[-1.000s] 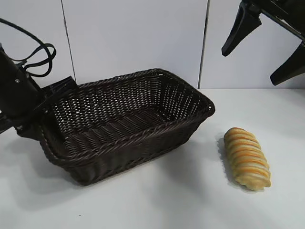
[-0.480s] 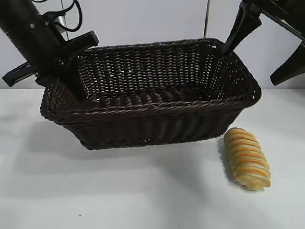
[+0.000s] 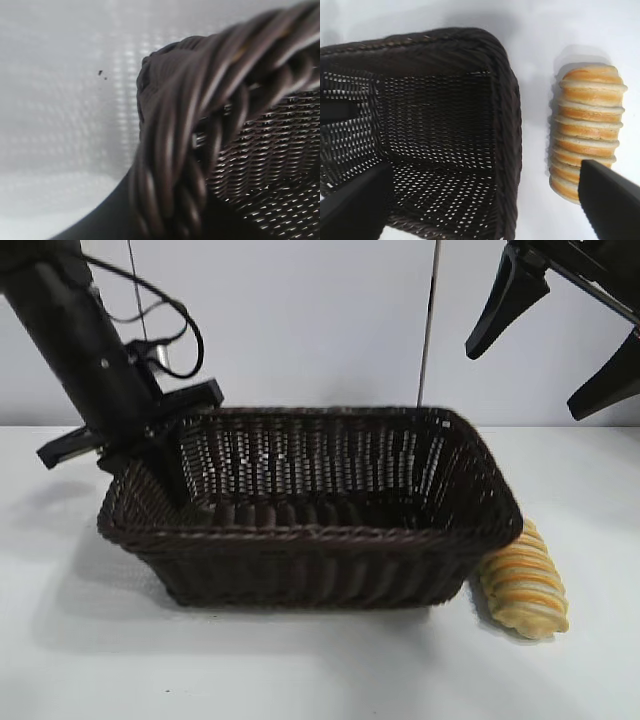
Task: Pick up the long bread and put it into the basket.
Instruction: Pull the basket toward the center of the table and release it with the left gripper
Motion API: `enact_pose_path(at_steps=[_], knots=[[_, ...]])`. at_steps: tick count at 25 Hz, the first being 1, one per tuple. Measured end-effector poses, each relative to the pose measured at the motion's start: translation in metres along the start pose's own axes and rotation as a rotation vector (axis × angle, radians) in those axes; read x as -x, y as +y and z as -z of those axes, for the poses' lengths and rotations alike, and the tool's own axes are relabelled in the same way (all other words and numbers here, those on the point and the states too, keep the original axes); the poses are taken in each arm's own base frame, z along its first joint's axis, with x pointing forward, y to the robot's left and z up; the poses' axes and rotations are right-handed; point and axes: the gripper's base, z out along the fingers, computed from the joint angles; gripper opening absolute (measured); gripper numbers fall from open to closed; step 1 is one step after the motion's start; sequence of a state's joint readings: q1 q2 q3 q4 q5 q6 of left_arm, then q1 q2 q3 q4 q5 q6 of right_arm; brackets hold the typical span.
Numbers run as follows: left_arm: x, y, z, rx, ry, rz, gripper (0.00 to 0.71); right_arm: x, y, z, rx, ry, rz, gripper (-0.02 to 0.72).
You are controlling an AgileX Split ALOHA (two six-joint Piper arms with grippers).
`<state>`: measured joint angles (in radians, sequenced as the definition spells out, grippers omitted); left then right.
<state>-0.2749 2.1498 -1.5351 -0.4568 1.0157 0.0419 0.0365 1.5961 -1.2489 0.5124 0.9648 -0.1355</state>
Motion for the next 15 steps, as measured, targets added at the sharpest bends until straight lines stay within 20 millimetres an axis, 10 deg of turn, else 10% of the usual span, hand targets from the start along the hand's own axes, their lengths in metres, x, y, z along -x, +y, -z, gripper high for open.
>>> enact_pose_path(at_steps=[3,8,15], knots=[[0.0,-0.001,0.0,-0.01,0.0,0.002,0.212,0.0,0.0,0.0,0.0,0.0,0.001,0.694],[-0.001,-0.005,0.008,-0.025,-0.012,0.002,0.62,0.0,0.0,0.0,0.0,0.0,0.001,0.694],[-0.01,-0.022,0.078,0.058,-0.156,-0.087,0.69,0.0,0.0,0.0,-0.001,0.0,0.001,0.694]])
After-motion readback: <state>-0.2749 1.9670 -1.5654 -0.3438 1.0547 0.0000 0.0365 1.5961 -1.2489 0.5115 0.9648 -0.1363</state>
